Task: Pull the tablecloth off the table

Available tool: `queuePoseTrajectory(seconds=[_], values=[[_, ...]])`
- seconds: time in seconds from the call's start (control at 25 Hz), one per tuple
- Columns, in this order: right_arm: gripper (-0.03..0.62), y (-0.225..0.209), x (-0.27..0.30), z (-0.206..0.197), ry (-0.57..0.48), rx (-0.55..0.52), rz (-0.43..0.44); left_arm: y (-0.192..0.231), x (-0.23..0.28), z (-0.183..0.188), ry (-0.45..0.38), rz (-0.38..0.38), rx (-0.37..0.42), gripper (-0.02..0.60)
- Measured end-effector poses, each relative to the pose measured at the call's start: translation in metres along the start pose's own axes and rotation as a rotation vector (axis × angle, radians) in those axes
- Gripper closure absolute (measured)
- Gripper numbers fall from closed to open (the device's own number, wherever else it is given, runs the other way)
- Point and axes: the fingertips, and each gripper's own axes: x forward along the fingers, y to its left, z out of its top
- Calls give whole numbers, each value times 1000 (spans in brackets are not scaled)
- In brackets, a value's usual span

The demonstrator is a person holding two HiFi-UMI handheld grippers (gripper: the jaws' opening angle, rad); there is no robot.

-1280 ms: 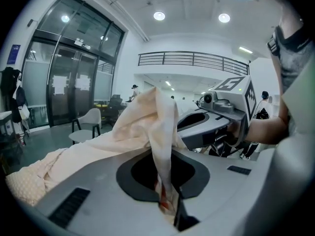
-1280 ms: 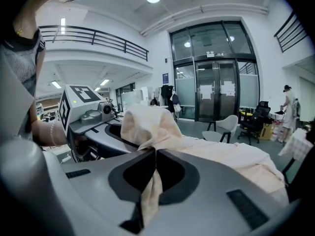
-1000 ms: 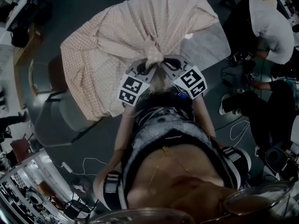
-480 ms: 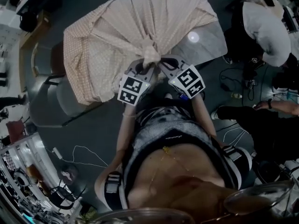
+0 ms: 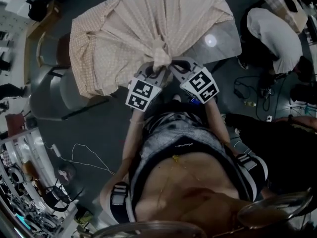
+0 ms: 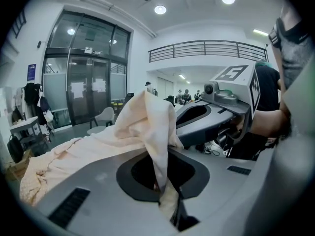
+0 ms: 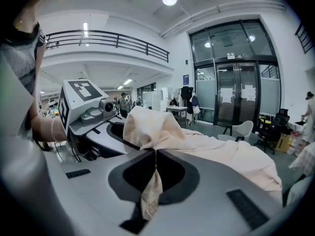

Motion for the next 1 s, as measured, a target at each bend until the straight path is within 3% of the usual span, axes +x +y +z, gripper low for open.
queuePoseTrajectory(seconds=[0.32,1.0], values=[[530,24,-20,-9,-1,-17,22,-31,-13,-10,-13,8,-47,560],[531,73,-49,-16,6,-60,72,-81,-42,-23,-11,4,32,561]])
